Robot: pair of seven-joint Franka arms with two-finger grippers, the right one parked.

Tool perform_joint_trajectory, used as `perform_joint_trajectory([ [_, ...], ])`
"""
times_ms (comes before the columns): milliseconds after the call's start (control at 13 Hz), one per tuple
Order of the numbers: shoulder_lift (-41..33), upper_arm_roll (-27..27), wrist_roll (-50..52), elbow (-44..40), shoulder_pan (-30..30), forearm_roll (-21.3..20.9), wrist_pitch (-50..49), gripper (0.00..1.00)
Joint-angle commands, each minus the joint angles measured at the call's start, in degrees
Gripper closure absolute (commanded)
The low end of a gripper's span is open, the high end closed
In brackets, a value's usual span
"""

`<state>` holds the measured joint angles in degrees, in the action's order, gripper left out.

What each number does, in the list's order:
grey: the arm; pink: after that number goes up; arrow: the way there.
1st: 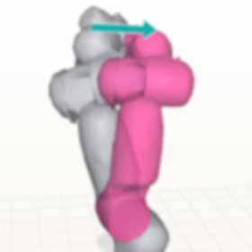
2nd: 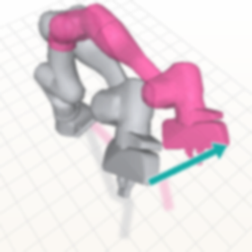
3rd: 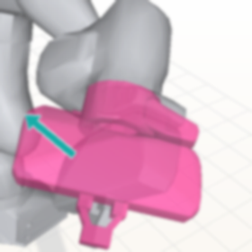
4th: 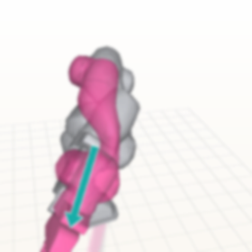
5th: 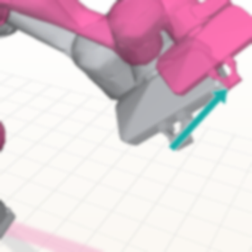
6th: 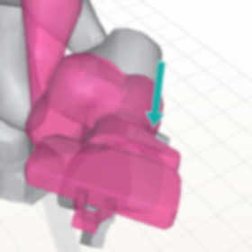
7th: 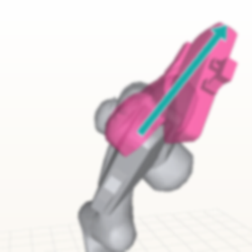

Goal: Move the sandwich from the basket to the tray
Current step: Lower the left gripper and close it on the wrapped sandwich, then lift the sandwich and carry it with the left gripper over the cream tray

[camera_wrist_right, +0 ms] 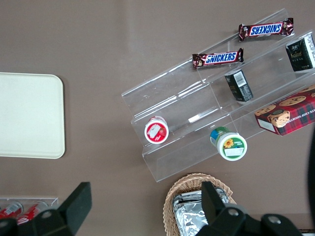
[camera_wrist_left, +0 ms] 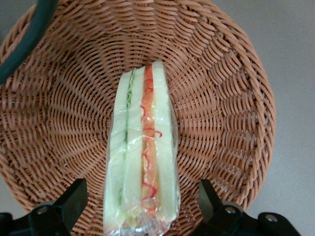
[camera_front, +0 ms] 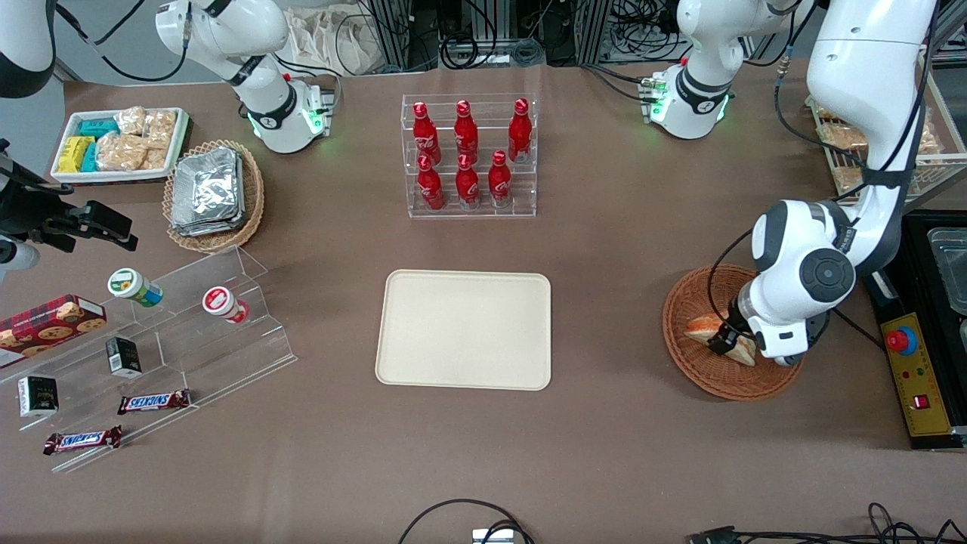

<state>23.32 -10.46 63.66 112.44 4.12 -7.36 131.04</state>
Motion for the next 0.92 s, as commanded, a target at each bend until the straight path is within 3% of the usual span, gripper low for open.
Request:
perform_joint_trajectory([
  [0, 0.41, 0.00, 1.47, 0.24, 0.01, -0.99, 1.50, 0.05],
  [77, 0.58, 0.09, 2.34, 0.24, 0.01, -1.16, 2.11, 0.22],
  [308, 1.03, 0.00, 3.05, -0.20, 0.01, -1.25, 2.21, 1.00],
  [615, -2.39, 0.01, 2.17, -0.37, 0.01, -2.21, -1.11, 1.00],
  [846, -5.74, -1.57, -1.93, -7.20, -0.08, -7.84, -16.46, 1.00],
])
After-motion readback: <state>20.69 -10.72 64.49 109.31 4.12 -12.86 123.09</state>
